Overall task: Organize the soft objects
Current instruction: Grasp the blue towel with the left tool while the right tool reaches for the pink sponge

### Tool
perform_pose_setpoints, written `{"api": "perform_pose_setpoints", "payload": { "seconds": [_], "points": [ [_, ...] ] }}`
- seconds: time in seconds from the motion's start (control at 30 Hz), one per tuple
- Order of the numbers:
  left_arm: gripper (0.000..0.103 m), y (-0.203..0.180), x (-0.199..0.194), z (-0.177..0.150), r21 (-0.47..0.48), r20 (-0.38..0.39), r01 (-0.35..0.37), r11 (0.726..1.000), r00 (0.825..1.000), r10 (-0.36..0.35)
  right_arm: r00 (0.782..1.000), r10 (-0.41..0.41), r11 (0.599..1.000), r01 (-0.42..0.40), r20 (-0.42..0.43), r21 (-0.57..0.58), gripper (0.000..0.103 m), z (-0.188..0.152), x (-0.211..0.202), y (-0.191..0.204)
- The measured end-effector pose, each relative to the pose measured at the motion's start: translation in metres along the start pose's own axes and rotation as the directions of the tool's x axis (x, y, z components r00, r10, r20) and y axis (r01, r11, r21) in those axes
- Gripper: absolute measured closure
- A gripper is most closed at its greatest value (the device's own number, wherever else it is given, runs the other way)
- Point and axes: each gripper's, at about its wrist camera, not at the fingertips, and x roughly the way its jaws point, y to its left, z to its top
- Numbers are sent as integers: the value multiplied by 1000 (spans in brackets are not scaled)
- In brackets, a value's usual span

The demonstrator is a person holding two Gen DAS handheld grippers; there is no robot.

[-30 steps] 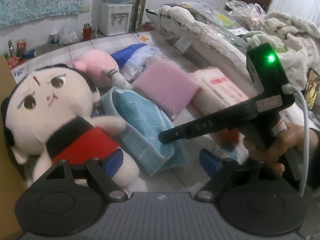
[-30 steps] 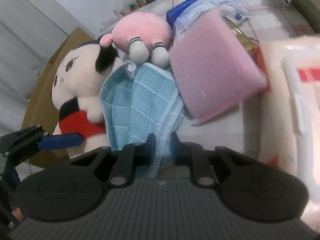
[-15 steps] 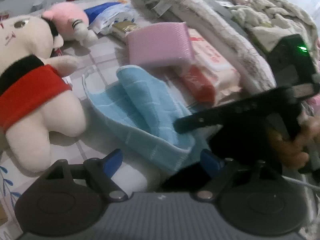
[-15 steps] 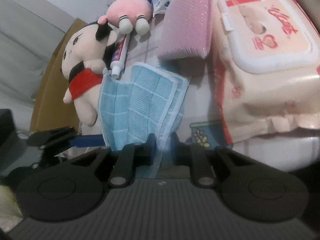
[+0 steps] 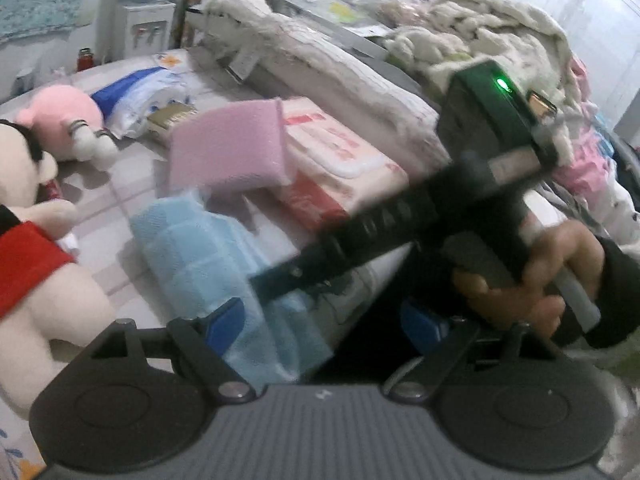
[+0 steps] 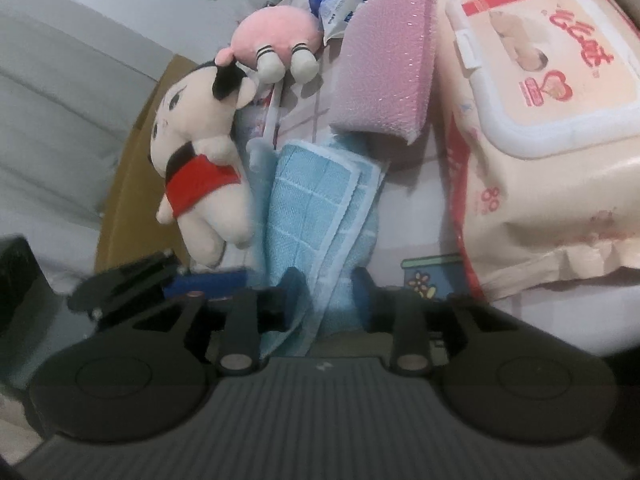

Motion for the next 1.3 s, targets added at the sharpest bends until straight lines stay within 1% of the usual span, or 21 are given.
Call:
{"api": "perform_pose_setpoints", "payload": {
  "seconds": [0.07,0.1,0.13,0.17,0.23,0.4,0.5,0.53,0.6,0.63,0.67,0.73,0.77,0.8,0.9,0.97,1.07,1.13,1.2,1.27,1.3],
  "points": [
    [16,-4,5,-3,18,-11,-8,1000,1000,8,999,34,999,-34,3,39,57,1,0,-4],
    [16,-4,8,-4,20,-13,-9,1000,1000,9,999,47,997,-47,6,63,54,2,-1,-6],
    [16,-3,10,-6,12,-17,-2,1000,1000,2,998,67,994,-67,11,88,47,2,-2,-9],
    [16,-1,11,-8,3,-18,6,1000,1000,-6,996,87,990,-89,23,111,43,3,-4,-12],
    [16,2,14,-11,-10,-17,19,1000,1000,-19,995,94,986,-99,39,136,41,4,-5,-14],
    [14,1,16,-18,21,-5,22,1000,1000,-22,999,8,997,-11,38,75,42,6,7,2],
    [12,0,15,-22,29,3,23,999,1000,-23,998,-41,999,40,42,12,46,5,13,16],
    [12,1,14,-23,26,5,25,999,1000,-25,997,-60,998,61,46,-13,52,4,15,20],
    [12,1,13,-25,29,10,23,999,1000,-23,994,-100,992,103,49,-66,55,2,19,28],
    [12,0,13,-26,33,12,21,999,1000,-22,992,-115,989,119,50,-90,59,2,21,32],
    [12,-1,12,-27,33,10,21,999,1000,-22,990,-130,985,135,52,-112,72,1,23,36],
    [12,1,8,-27,22,8,21,1000,1000,-21,984,-168,972,174,50,-155,83,0,29,41],
    [12,3,5,-27,12,7,24,1000,1000,-24,983,-175,970,182,56,-163,86,0,30,42],
    [12,5,-1,-27,0,9,27,1000,1000,-27,982,-180,968,187,57,-166,87,0,29,40],
    [12,13,-18,-30,-22,30,21,1000,999,-20,989,-140,982,146,58,-122,90,0,25,29],
    [12,22,-29,-32,-53,46,20,998,999,-18,993,-99,992,103,56,-71,91,-2,20,17],
    [12,36,-34,-32,-119,47,7,993,999,-2,997,-50,999,50,61,-9,92,-7,14,2],
    [15,46,-26,-29,-179,19,-11,984,1000,15,998,-18,999,16,64,27,92,-11,12,-6],
    [23,53,-14,-24,-229,-25,-30,973,999,25,998,17,998,-21,66,64,92,-13,11,-13],
    [28,56,-2,-20,-234,-53,-56,971,998,44,997,53,992,-59,64,111,92,-15,11,-21],
    [28,55,3,-20,-227,-63,-65,972,997,52,996,72,988,-79,62,135,92,-15,11,-25]
  ]
}}
